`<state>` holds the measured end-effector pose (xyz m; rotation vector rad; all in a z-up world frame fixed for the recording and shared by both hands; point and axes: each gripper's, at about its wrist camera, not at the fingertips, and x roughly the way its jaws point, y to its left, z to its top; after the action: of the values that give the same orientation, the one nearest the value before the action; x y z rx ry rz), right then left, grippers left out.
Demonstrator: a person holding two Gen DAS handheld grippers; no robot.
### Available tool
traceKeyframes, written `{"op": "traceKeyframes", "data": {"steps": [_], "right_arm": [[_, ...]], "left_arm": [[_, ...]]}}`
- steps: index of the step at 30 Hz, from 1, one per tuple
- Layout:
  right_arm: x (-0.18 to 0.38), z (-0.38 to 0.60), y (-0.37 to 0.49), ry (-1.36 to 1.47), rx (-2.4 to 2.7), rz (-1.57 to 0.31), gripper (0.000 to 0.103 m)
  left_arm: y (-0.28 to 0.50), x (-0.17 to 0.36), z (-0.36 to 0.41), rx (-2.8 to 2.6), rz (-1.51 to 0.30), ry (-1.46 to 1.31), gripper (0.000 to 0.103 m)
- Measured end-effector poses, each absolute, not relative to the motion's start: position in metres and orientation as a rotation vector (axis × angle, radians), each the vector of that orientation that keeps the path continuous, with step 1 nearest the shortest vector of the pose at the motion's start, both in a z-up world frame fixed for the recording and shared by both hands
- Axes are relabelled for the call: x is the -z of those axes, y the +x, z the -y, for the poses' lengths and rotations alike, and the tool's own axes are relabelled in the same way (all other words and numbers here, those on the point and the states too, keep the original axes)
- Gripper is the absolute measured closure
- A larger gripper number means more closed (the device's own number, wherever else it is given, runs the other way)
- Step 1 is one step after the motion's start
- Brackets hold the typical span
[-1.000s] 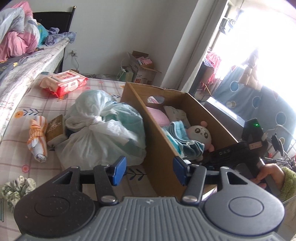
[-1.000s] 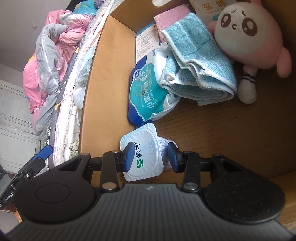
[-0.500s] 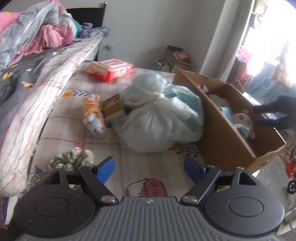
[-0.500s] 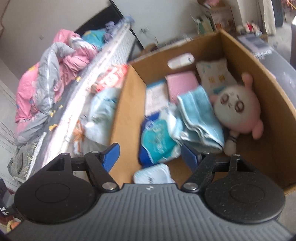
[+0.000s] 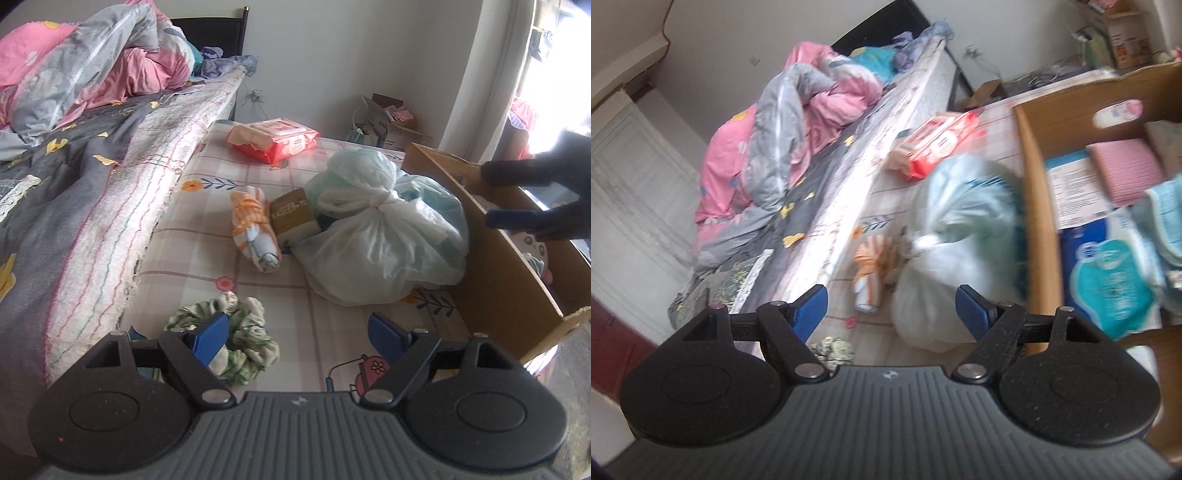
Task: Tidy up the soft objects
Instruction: 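Move the right gripper back to the orange-striped rolled towel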
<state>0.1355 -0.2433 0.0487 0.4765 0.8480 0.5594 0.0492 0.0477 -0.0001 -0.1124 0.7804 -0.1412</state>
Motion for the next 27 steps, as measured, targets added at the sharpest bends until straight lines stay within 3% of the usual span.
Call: {"op": "traceKeyframes", "data": {"steps": [14, 17, 22, 27], "right_arm": [[-0.026, 0.158, 0.169, 0.503, -0.657, -0.922, 0.027], [-0.024, 0.146, 0.178, 0.496, -0.666, -0.92, 0.032], [-0.015, 0.129, 0.195, 0.505, -0.677, -0.939, 0.049], [-0.004, 0.113, 0.22, 0.517, -0.664, -0.961, 0.057]], "left_arm": [[0.09, -0.003, -0.071, 0.145, -0.743, -0.13, 0.018], [0.108, -0.002, -0.072, 0.15, -0.737, -0.143, 0.018], [0.145, 0.005, -0.077, 0.143, -0.747, -0.173, 0.019], [0.188, 0.024, -0.077, 0.153, -0.824, -0.179, 0.023]]}}
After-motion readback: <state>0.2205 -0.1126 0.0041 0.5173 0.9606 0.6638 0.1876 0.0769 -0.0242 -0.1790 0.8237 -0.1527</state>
